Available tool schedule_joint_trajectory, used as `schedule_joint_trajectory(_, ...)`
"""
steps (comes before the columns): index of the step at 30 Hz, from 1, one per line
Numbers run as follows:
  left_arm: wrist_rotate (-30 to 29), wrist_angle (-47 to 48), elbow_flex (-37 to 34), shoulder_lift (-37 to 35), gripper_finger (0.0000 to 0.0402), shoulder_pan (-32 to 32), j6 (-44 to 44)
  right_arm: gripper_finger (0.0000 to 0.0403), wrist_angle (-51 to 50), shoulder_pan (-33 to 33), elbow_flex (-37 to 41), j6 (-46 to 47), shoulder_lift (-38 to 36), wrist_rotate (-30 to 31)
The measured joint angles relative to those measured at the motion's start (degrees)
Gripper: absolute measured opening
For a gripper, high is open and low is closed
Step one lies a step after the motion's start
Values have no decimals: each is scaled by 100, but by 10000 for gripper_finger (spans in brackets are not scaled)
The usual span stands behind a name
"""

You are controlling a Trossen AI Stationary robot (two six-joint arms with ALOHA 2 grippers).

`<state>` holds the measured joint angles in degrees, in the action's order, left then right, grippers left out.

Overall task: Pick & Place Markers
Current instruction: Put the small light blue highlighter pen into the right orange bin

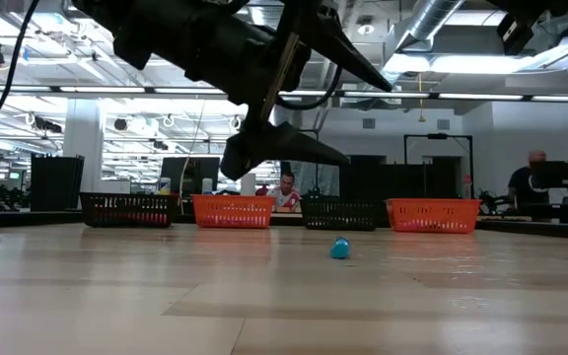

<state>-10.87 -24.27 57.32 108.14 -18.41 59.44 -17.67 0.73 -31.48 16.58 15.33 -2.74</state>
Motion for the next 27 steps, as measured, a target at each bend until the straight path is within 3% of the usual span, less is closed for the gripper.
schedule_joint_trajectory(21,-457,-37,-4,-804,315,168,-352,63,-33,4,0,-4,2,0)
schedule_joint_trajectory(27,-244,1432,305,-804,315,166,-259,63,-33,4,0,-4,2,13)
